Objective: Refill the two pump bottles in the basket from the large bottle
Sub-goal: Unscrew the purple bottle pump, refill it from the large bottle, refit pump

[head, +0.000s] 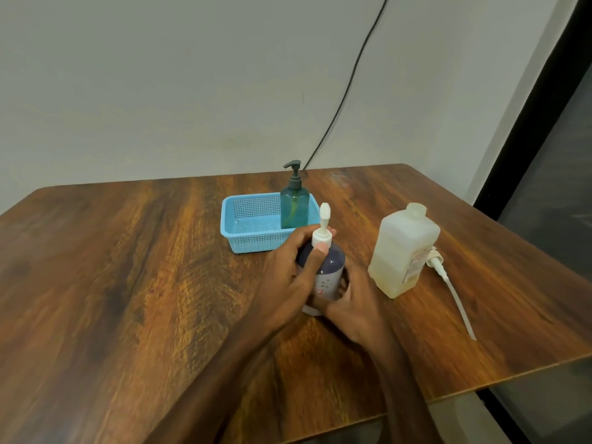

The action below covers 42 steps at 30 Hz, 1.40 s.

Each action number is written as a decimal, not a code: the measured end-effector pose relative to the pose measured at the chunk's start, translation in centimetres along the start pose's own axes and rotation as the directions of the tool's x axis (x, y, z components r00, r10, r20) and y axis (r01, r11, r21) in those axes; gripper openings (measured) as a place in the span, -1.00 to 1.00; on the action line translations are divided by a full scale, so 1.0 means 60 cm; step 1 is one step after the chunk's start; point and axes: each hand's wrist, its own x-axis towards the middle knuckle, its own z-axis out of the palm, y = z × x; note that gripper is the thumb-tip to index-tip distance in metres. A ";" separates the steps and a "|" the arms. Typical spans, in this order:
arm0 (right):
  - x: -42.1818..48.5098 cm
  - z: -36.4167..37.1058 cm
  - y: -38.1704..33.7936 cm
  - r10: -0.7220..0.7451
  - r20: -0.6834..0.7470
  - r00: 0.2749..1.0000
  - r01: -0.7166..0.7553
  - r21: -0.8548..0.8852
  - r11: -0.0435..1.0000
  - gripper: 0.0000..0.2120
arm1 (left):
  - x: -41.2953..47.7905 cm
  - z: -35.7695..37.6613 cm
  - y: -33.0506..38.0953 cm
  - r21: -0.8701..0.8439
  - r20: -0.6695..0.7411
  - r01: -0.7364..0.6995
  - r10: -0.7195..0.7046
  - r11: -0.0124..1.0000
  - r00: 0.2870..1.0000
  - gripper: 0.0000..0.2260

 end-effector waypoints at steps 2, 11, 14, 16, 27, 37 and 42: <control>0.005 0.001 0.007 -0.013 -0.004 1.000 0.013 -0.011 1.000 -0.22 | 0.009 -0.004 -0.005 0.046 -0.044 0.007 -0.005 0.999 0.999 -0.75; 0.008 0.006 0.024 -0.055 -0.030 0.998 0.054 -0.017 0.998 -0.32 | 0.055 0.004 0.004 0.056 0.134 0.013 -0.021 0.998 0.991 -0.82; 0.014 0.004 0.029 -0.081 -0.018 0.997 0.081 -0.002 0.997 -0.31 | 0.046 -0.002 -0.018 -0.020 0.171 -0.002 0.005 1.000 0.985 -0.81; 0.017 0.003 0.035 -0.073 -0.009 0.997 0.073 0.023 0.997 -0.26 | 0.035 -0.011 -0.031 -0.164 0.167 0.030 -0.002 0.986 0.986 -0.76; 0.017 0.006 0.030 -0.032 -0.017 0.999 0.032 0.007 0.999 -0.18 | 0.033 -0.016 -0.041 -0.207 0.017 0.060 -0.058 0.977 0.998 -0.62; -0.016 -0.055 -0.009 -0.217 0.038 0.975 0.213 0.099 0.972 -0.23 | 0.016 -0.034 -0.051 -0.077 0.086 -0.049 0.056 0.996 0.995 -0.43; 0.003 -0.044 -0.066 -0.320 0.004 0.947 0.320 -0.045 0.946 -0.43 | 0.019 -0.046 -0.059 -0.082 0.040 -0.084 0.088 0.993 0.995 -0.47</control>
